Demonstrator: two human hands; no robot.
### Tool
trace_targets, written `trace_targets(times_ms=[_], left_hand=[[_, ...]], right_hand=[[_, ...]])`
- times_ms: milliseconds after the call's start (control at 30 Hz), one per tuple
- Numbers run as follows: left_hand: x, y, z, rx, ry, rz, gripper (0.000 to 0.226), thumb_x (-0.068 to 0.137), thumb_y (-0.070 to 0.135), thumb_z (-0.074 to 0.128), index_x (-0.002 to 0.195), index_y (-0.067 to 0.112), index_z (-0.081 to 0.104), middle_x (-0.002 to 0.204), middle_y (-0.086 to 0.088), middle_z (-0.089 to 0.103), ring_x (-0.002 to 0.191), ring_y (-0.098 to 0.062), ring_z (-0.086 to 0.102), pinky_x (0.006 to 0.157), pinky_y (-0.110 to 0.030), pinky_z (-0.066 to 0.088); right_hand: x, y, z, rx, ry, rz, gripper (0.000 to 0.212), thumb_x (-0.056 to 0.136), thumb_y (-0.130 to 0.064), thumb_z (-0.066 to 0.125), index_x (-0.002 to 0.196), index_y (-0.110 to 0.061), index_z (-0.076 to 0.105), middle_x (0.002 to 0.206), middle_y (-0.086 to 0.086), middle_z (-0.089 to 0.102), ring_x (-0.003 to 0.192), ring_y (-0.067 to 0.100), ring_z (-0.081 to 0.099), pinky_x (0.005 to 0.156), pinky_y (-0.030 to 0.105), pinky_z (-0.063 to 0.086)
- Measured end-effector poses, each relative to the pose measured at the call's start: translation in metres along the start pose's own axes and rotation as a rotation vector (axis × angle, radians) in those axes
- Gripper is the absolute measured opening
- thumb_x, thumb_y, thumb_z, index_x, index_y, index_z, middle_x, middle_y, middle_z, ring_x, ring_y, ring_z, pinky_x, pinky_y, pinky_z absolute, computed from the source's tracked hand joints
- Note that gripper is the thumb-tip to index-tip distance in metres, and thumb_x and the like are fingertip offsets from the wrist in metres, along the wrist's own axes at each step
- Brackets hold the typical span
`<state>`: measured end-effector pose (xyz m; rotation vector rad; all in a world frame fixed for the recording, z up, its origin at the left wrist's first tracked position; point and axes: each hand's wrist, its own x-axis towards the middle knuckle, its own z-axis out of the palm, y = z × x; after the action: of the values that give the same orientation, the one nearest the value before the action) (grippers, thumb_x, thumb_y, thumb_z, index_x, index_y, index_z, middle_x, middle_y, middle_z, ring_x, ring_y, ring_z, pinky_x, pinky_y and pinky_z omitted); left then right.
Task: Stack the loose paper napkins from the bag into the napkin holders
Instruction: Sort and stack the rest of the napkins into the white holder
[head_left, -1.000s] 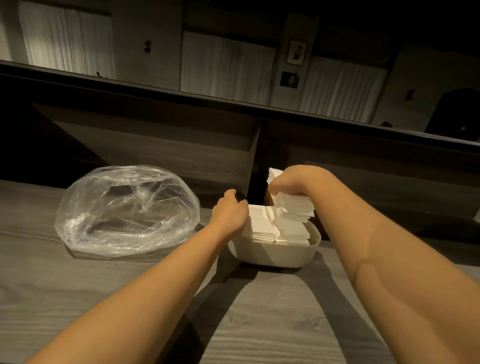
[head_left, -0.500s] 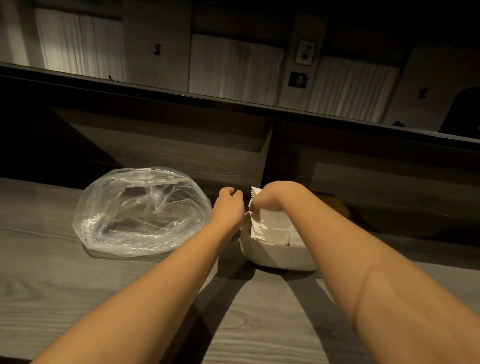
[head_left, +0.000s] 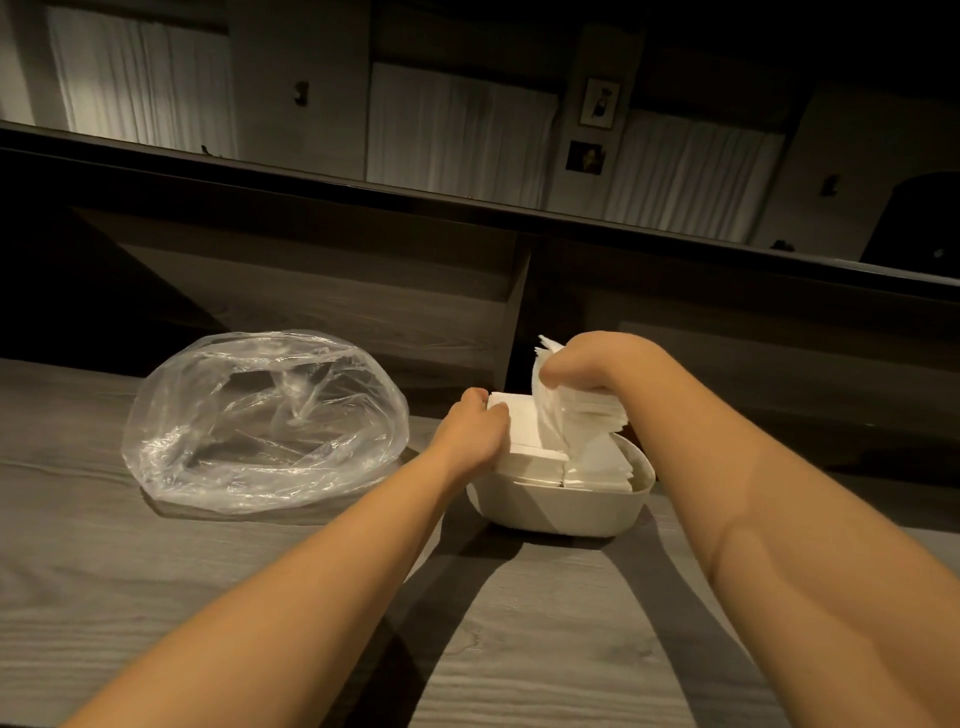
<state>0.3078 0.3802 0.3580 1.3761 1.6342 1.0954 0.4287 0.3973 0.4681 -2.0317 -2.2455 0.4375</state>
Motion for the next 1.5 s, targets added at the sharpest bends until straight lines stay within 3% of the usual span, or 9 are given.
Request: trace_targets(times_ms=[233, 433, 533, 667, 900, 1000, 1100, 1233, 1500], left_hand=[[0.0, 0.003, 0.007, 0.133, 0.003, -0.024, 0.051, 0.101, 0.018, 0.035, 0.152, 0.015, 0.027, 0.148, -0.011, 0.041, 0.127, -0.029, 0.047, 0.101, -0.04, 0.044], [0.002, 0.004, 0.002, 0.14, -0.022, -0.036, 0.052, 0.098, 0.011, 0.04, 0.15, 0.014, 0.029, 0.145, -0.011, 0.044, 0.124, -0.03, 0.048, 0.104, -0.044, 0.047], [0.002, 0.004, 0.003, 0.123, -0.026, -0.033, 0.049, 0.101, 0.012, 0.039, 0.149, 0.015, 0.03, 0.145, -0.01, 0.045, 0.125, -0.03, 0.049, 0.104, -0.045, 0.047], [0.002, 0.004, 0.003, 0.122, -0.037, -0.024, 0.049, 0.099, 0.011, 0.04, 0.147, 0.015, 0.033, 0.143, -0.01, 0.047, 0.123, -0.03, 0.05, 0.104, -0.046, 0.047], [-0.002, 0.008, -0.004, 0.167, 0.004, -0.001, 0.06, 0.1, 0.008, 0.041, 0.155, 0.017, 0.02, 0.155, -0.01, 0.033, 0.126, -0.03, 0.048, 0.085, -0.033, 0.052], [-0.001, 0.009, -0.007, 0.182, 0.007, 0.029, 0.062, 0.098, 0.006, 0.041, 0.156, 0.017, 0.019, 0.156, -0.01, 0.032, 0.118, -0.027, 0.051, 0.077, -0.03, 0.051], [0.002, 0.008, -0.005, 0.17, 0.003, 0.036, 0.055, 0.105, 0.025, 0.036, 0.156, 0.019, 0.017, 0.157, -0.008, 0.032, 0.131, -0.028, 0.045, 0.089, -0.032, 0.046], [0.001, 0.008, 0.005, 0.148, -0.051, 0.001, 0.057, 0.107, 0.031, 0.033, 0.158, 0.02, 0.01, 0.162, -0.008, 0.023, 0.145, -0.031, 0.029, 0.113, -0.041, 0.032], [0.0, 0.008, 0.0, 0.149, -0.064, 0.071, 0.063, 0.106, 0.029, 0.036, 0.158, 0.025, 0.001, 0.165, -0.004, 0.01, 0.15, -0.03, 0.017, 0.118, -0.042, 0.026]], right_hand=[[0.001, 0.029, 0.017, 0.03, -0.115, 0.07, 0.058, 0.093, -0.023, 0.058, 0.146, -0.01, 0.039, 0.142, 0.014, 0.044, 0.125, 0.033, 0.047, 0.088, 0.038, 0.041], [-0.005, 0.045, -0.019, 0.097, 0.07, 0.058, 0.04, 0.094, -0.033, 0.052, 0.127, -0.009, 0.051, 0.101, 0.007, 0.054, 0.093, 0.025, 0.054, 0.081, 0.038, 0.044], [-0.016, 0.05, -0.043, 0.072, 0.133, 0.085, 0.046, 0.094, -0.034, 0.054, 0.134, -0.011, 0.046, 0.106, 0.008, 0.052, 0.101, 0.029, 0.054, 0.088, 0.04, 0.045], [-0.017, 0.042, -0.042, -0.006, 0.049, 0.125, 0.049, 0.092, -0.031, 0.056, 0.135, -0.012, 0.042, 0.103, 0.01, 0.05, 0.086, 0.027, 0.052, 0.07, 0.036, 0.044], [0.006, 0.031, 0.011, 0.001, -0.077, 0.044, 0.057, 0.094, -0.03, 0.056, 0.145, -0.009, 0.042, 0.142, 0.013, 0.046, 0.126, 0.033, 0.047, 0.092, 0.039, 0.042], [0.006, 0.033, 0.018, 0.09, -0.121, 0.053, 0.066, 0.094, -0.05, 0.057, 0.146, -0.013, 0.039, 0.149, 0.012, 0.041, 0.132, 0.033, 0.044, 0.103, 0.042, 0.04], [0.005, 0.043, 0.013, 0.245, -0.019, 0.077, 0.072, 0.098, -0.061, 0.038, 0.15, -0.011, 0.033, 0.154, 0.015, 0.035, 0.134, 0.037, 0.041, 0.11, 0.046, 0.038], [0.008, 0.056, 0.017, 0.379, -0.057, 0.141, 0.054, 0.103, -0.041, 0.042, 0.146, -0.008, 0.038, 0.145, 0.019, 0.045, 0.125, 0.037, 0.05, 0.106, 0.048, 0.043], [0.01, 0.058, 0.024, 0.333, 0.063, 0.063, 0.039, 0.103, -0.03, 0.046, 0.133, -0.006, 0.049, 0.12, 0.012, 0.056, 0.094, 0.023, 0.054, 0.087, 0.036, 0.049]])
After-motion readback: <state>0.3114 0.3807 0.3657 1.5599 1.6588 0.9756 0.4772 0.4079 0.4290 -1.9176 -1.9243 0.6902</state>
